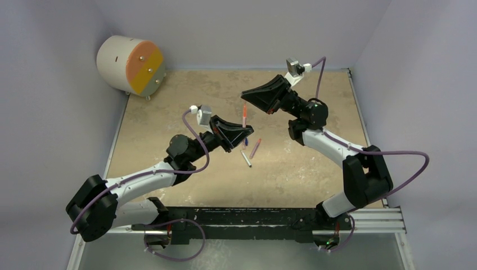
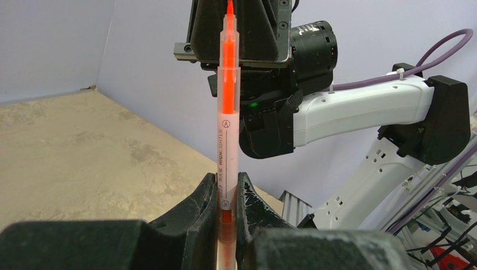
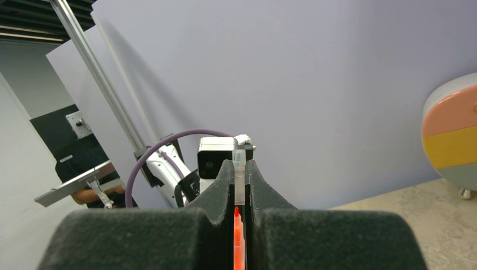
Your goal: Insert the pens into the pen caps
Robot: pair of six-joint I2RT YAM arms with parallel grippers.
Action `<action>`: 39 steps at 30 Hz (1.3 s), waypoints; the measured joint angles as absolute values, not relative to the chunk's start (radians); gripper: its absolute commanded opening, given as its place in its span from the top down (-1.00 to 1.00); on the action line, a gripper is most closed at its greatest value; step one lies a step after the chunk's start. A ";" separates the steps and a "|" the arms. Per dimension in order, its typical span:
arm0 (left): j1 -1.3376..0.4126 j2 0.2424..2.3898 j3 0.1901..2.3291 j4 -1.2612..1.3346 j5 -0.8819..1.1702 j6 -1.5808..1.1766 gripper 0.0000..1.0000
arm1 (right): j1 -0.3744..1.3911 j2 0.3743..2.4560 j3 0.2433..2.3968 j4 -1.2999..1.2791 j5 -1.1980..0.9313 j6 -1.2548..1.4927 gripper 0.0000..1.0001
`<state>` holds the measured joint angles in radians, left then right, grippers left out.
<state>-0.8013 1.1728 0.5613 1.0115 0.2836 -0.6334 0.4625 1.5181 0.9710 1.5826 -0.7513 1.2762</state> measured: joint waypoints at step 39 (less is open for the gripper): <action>-0.808 1.155 0.588 0.953 0.206 -0.572 1.00 | 0.463 1.518 0.931 1.587 -0.725 1.274 1.00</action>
